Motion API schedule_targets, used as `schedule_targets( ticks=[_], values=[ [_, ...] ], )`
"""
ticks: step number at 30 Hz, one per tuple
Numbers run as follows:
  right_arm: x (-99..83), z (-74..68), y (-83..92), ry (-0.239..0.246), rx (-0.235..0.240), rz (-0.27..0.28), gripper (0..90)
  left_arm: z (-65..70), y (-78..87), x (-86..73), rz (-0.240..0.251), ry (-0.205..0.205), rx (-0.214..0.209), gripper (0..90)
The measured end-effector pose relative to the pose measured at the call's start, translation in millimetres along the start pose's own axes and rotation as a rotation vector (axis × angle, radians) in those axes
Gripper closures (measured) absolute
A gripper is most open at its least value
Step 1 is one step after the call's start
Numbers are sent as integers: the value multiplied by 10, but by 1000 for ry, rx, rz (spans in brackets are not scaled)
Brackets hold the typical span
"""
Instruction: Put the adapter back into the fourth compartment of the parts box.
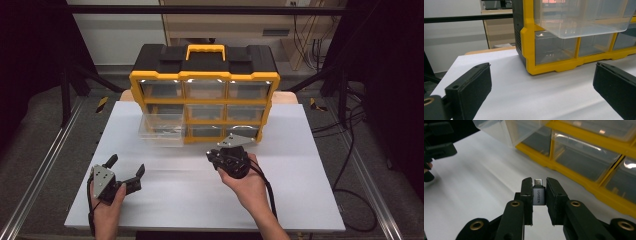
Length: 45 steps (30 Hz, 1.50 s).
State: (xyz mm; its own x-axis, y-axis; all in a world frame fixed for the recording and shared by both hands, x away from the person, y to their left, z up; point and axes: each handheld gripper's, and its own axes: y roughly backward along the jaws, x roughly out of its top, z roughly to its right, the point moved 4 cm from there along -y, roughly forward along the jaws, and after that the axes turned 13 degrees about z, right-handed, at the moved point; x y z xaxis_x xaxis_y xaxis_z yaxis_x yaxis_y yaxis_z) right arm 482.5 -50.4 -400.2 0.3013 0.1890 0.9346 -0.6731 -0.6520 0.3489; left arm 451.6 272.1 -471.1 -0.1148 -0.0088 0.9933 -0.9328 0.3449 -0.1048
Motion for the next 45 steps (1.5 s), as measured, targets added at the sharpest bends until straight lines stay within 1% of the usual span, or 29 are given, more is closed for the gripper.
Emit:
schedule_targets(
  ticks=[4, 6, 9, 16, 21, 28, 34, 41, 45],
  values=[
    [148, 9, 32, 2, 0, 33, 762, -6, -2, -12, -5, 2, 1, 15],
    [223, 17, 46, -4, 0, 46, 763, -3, -5, -8, -4, 2, -1, 15],
    [338, 31, 51, 5, 4, 65, 762, -4, -9, -4, -2, 1, -1, 15],
    [614, 34, 44, -12, 13, 123, 762, -14, -2, -6, -1, 7, 0, 15],
    [766, 18, 6, -15, 18, 139, 763, -20, -4, -8, 0, 11, 2, 15],
    [874, -39, -62, 7, 33, 145, 762, -2, -11, -7, -2, 6, -5, 15],
    [939, -64, -111, 8, 36, 151, 762, -17, -5, -6, 1, 11, 0, 15],
    [1069, -138, -182, 16, 50, 166, 762, -6, -11, -6, -3, 7, -5, 15],
    [1115, -175, -252, 17, 62, 162, 762, -12, -10, -7, -3, 9, -5, 15]
  ],
)
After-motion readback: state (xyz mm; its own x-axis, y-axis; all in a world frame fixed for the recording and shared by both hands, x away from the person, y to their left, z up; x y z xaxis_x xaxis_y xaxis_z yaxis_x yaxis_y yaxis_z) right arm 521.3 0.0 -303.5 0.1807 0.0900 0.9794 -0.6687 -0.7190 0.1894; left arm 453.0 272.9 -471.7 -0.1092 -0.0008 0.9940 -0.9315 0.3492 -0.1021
